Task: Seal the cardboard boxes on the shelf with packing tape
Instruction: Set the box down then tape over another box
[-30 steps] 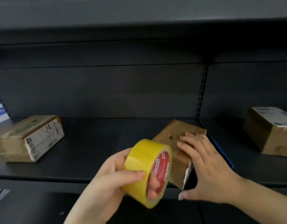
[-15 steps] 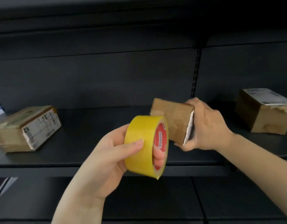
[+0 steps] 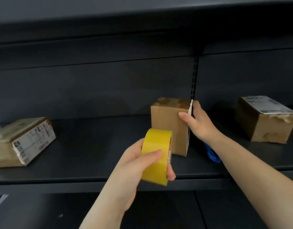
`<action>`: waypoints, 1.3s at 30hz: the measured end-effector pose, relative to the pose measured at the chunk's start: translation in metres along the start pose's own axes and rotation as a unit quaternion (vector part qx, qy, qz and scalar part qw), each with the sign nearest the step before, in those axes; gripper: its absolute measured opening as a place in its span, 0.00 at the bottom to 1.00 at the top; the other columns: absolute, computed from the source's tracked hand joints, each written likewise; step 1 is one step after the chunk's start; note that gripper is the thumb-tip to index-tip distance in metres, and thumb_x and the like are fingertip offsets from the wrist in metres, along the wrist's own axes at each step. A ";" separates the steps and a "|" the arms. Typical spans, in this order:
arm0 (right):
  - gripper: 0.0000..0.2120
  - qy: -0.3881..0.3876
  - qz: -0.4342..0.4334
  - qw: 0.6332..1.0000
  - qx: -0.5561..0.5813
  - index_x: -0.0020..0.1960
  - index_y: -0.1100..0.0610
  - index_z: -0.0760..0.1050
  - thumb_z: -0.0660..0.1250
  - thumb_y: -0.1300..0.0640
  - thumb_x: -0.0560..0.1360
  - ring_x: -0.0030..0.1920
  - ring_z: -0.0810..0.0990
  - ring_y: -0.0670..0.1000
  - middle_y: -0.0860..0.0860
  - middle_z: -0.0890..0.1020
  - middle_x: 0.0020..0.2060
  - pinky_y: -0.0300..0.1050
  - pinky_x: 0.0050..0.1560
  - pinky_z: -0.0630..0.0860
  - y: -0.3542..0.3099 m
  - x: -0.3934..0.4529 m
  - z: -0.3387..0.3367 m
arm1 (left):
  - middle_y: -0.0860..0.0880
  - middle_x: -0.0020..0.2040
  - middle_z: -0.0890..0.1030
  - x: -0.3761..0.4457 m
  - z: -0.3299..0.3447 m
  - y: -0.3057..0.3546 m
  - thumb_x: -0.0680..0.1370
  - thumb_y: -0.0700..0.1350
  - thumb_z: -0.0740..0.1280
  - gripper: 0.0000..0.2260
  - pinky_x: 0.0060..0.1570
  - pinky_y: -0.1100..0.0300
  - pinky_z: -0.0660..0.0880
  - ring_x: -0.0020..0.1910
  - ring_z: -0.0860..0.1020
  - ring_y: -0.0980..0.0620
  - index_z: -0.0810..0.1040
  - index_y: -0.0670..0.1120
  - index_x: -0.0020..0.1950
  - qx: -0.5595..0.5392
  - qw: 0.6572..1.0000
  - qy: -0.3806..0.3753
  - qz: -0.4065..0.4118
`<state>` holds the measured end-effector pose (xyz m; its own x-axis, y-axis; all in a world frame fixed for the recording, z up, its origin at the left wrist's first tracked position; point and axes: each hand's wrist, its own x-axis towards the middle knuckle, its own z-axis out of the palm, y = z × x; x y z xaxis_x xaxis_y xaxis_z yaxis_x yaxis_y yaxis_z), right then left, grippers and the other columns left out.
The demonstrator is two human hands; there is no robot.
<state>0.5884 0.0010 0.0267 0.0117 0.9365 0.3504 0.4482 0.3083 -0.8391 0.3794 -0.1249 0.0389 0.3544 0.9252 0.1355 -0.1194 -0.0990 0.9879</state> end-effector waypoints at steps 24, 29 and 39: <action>0.31 0.012 0.029 0.977 -0.211 0.71 0.55 0.61 0.58 0.39 0.75 0.63 0.71 0.57 0.56 0.68 0.67 0.46 0.55 0.68 0.008 0.045 0.013 | 0.44 0.33 0.84 0.006 -0.003 -0.009 0.65 0.51 0.70 0.16 0.30 0.65 0.76 0.32 0.82 0.51 0.80 0.45 0.48 -0.003 0.997 0.033 -0.074; 0.27 -0.112 -0.355 0.897 -0.237 0.66 0.54 0.68 0.54 0.38 0.76 0.68 0.68 0.50 0.53 0.74 0.64 0.51 0.72 0.54 0.002 -0.027 -0.008 | 0.40 0.37 0.84 -0.009 -0.028 0.000 0.60 0.51 0.77 0.15 0.31 0.60 0.79 0.33 0.82 0.46 0.84 0.50 0.45 -0.036 0.993 -0.007 -0.110; 0.54 -0.070 -0.376 0.818 -0.430 0.70 0.58 0.58 0.68 0.27 0.55 0.67 0.63 0.61 0.57 0.68 0.65 0.70 0.67 0.56 -0.002 -0.083 0.016 | 0.43 0.28 0.81 -0.030 -0.050 0.007 0.65 0.52 0.75 0.23 0.33 0.59 0.77 0.26 0.79 0.48 0.79 0.41 0.55 -0.076 0.990 -0.086 -0.077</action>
<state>0.5720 -0.0744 -0.0072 -0.6319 0.5644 0.5311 0.7452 0.6307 0.2165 0.3216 -0.1350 0.0381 0.5300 0.8480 0.0080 -0.1859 0.1069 0.9767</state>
